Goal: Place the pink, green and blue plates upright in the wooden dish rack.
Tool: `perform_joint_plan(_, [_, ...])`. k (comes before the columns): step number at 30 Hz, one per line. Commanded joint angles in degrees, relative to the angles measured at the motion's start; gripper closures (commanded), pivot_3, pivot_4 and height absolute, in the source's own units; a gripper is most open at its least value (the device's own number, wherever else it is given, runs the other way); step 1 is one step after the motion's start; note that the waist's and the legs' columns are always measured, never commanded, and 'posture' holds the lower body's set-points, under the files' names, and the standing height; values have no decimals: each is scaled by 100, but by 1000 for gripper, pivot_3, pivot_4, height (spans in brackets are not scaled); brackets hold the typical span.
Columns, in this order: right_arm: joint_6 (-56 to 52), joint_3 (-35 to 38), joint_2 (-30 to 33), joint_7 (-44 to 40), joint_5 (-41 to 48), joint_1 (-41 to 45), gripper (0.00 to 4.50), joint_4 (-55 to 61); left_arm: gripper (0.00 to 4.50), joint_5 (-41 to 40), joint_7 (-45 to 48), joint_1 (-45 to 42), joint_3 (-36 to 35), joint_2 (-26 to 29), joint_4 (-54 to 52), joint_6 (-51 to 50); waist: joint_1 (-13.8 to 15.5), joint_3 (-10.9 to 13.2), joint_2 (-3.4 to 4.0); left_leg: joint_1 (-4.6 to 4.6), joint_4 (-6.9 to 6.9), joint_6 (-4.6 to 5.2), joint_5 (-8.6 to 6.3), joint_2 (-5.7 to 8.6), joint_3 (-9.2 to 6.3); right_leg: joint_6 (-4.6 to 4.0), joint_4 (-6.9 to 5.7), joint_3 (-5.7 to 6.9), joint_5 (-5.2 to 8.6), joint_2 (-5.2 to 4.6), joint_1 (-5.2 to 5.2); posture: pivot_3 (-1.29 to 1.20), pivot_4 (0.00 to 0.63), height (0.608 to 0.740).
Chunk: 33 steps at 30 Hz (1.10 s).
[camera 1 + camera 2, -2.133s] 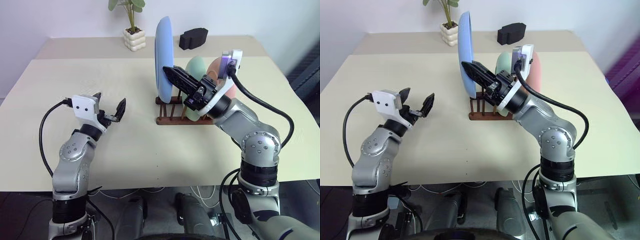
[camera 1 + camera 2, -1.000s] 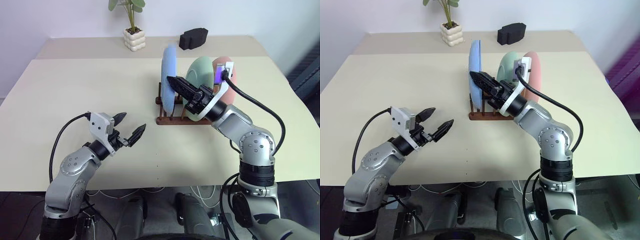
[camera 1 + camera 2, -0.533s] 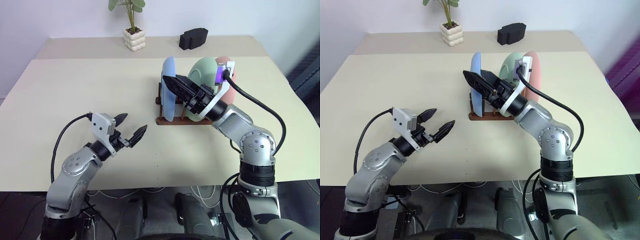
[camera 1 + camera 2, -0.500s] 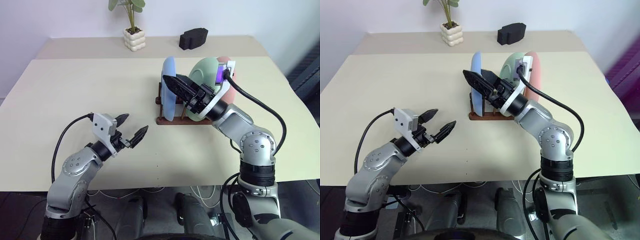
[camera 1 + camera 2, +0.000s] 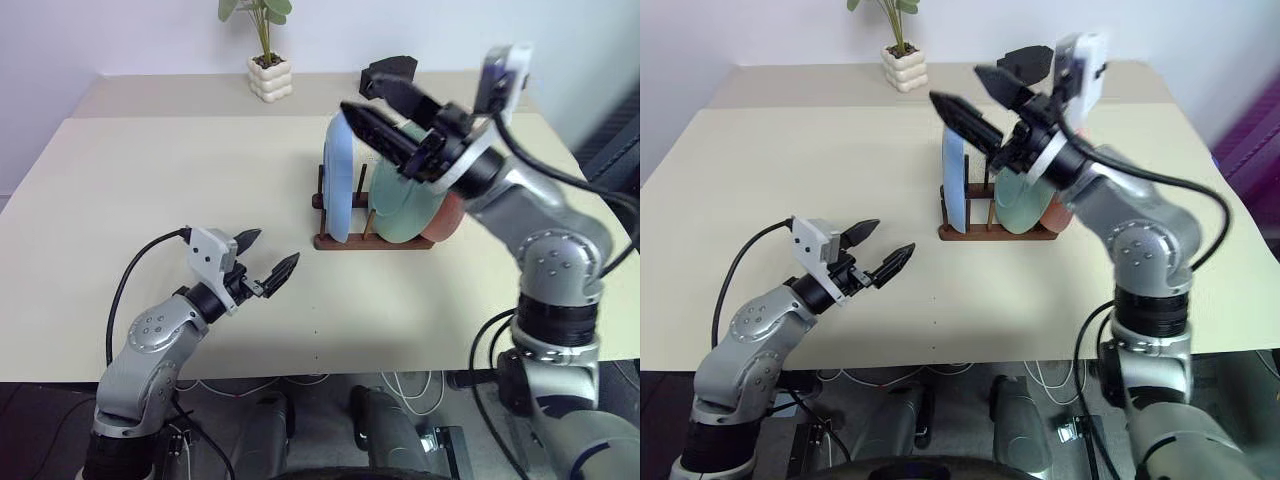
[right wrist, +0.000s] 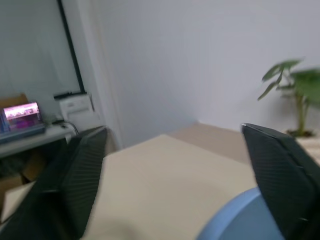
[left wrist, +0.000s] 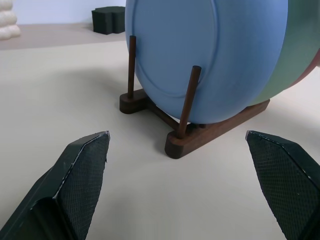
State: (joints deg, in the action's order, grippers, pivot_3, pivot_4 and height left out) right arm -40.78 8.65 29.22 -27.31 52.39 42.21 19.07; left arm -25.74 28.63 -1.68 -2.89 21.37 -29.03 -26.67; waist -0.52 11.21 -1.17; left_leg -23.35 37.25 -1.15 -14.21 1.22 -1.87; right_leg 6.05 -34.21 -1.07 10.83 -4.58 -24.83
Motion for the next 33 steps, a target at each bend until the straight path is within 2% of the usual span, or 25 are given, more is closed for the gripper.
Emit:
perform_joint_plan(1, [69, 380, 797, -757, -119, -298, 1938, 261, 0, -84, 162, 50, 91, 99, -208, 38, -1, 0, 0, 0, 0, 2, -1, 0, 0, 0, 5, 0, 1, -1, 3, 0, 150, 735])
perform_joint_plan(6, [136, 619, 1986, -1586, -528, -1278, 4452, 464, 0, -73, 459, 30, 393, 235, -158, -25, -6, -1, 2, 2, 1, 7, -4, 0, 6, 0, 12, -1, 4, -2, 8, 0, 150, 735])
perform_joint_plan(11, [580, 723, 2576, -1947, -1234, -2331, 4452, 974, 0, -82, 672, -255, 640, 185, 81, 4, -11, -3, 5, 3, 5, 8, -4, -1, 10, -1, 11, -3, 7, -1, 7, 0, 150, 735])
perform_joint_plan(14, [744, 732, 2746, -1835, -1789, -2836, 4452, 1032, 0, -64, 829, -486, 779, 154, 300, 45, -1, -4, 5, 4, 6, 7, -5, -1, 12, 1, 12, -4, 8, 0, 9, 0, 150, 735])
perform_joint_plan(18, [816, 737, 2751, -1812, -2091, -3189, 4452, 1106, 0, -27, 935, -627, 838, 114, 482, 106, 1, -4, 5, 2, 11, 8, -5, 0, 12, 0, 13, -5, 8, -3, 10, 0, 150, 735])
perform_joint_plan(26, [1018, 334, 2530, -1707, -2614, -3077, 4452, 845, 0, -6, 900, -596, 854, 66, 467, 129, 0, -4, 5, 3, 12, 8, -5, 0, 11, -1, 12, -5, 8, -2, 10, 0, 150, 735])
perform_joint_plan(33, [1214, -164, 2211, -1737, -2859, -2437, 4452, 542, 0, -84, 590, -504, 754, 92, 78, -145, -5, -3, 5, 3, 12, 7, -5, -1, 9, -1, 11, -5, 7, -2, 10, 0, 150, 735])
